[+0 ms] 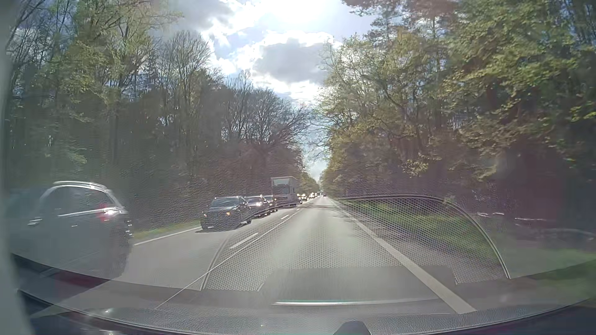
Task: Follow the waypoints while adhering to traffic rules and regulations
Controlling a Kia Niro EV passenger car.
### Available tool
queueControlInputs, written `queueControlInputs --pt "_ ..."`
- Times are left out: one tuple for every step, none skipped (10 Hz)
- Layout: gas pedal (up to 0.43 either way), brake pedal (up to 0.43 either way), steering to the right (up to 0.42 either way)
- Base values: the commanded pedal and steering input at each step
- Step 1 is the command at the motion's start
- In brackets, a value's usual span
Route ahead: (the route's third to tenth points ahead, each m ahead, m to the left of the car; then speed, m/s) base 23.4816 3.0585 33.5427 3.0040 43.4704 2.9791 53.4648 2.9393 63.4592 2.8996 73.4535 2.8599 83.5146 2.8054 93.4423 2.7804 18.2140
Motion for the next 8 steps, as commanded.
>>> queueControlInputs --pt "0.079 0.000 -0.003" --pt "0.079 0.000 -0.002" --pt "0.079 0.000 -0.003" --pt "0.079 0.000 -0.003" --pt "0.079 0.000 -0.002" --pt "0.079 0.000 -0.003" --pt "0.079 0.000 -0.002" --pt "0.079 0.000 -0.003"
